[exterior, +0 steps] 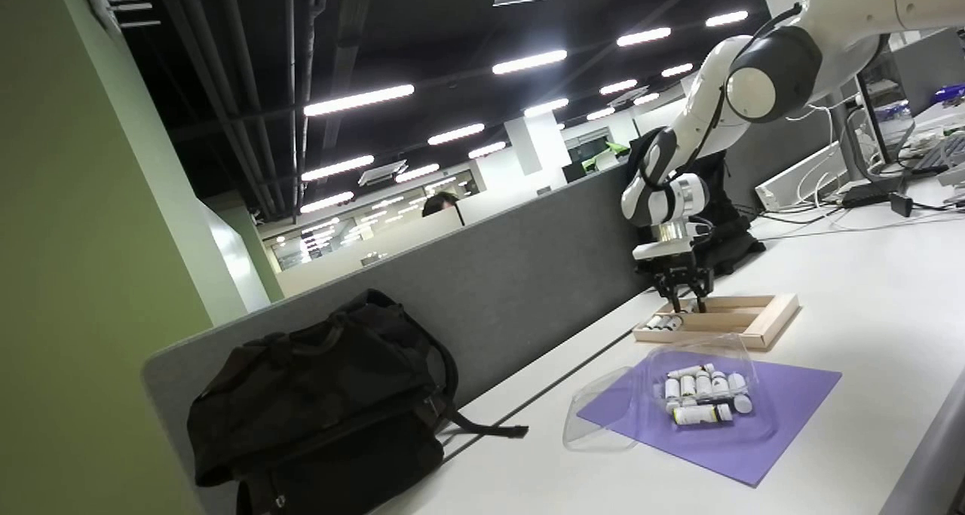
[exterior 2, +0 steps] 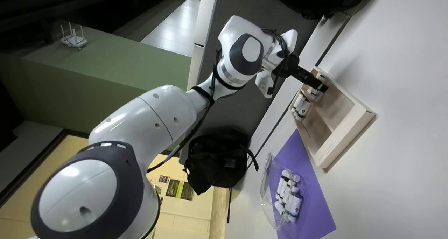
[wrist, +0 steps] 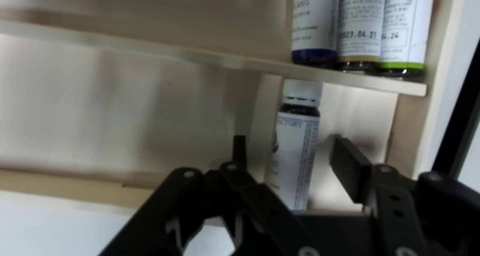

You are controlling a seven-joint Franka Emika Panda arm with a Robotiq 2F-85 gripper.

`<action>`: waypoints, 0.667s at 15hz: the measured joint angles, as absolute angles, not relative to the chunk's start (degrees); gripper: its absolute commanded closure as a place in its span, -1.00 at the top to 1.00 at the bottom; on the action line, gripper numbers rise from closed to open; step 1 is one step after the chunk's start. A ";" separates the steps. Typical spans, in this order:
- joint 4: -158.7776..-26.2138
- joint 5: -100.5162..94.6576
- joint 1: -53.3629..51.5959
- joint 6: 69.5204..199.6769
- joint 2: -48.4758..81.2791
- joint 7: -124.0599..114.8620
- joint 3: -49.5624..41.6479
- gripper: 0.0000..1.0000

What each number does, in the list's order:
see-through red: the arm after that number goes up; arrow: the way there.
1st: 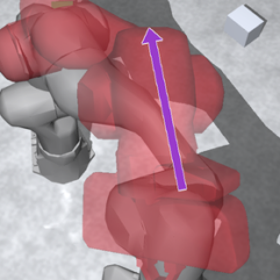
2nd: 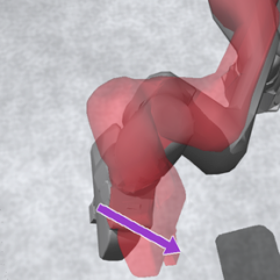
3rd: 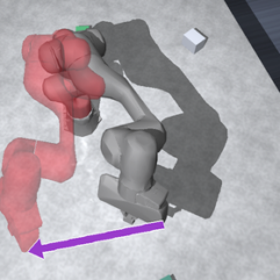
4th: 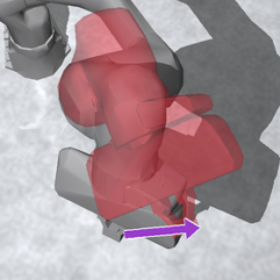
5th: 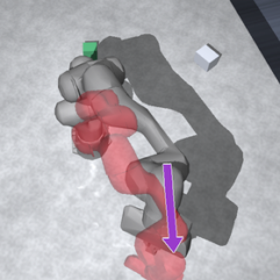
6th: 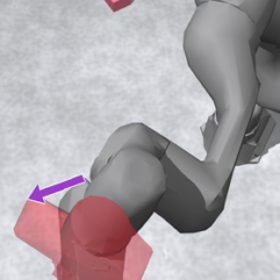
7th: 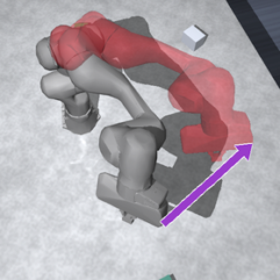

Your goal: Remove the bottle from the right side of the tray and place it in the container

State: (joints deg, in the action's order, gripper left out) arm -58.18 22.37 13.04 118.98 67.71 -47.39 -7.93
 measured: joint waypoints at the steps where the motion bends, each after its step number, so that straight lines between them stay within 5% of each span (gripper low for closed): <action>1: -57.53 22.34 13.04 118.92 68.03 -47.48 -7.90 -0.39; 4: -56.34 22.18 12.97 118.61 68.18 -47.41 -7.79 -0.74; 10: -57.84 22.75 13.05 113.87 63.85 -39.22 -6.14 -0.78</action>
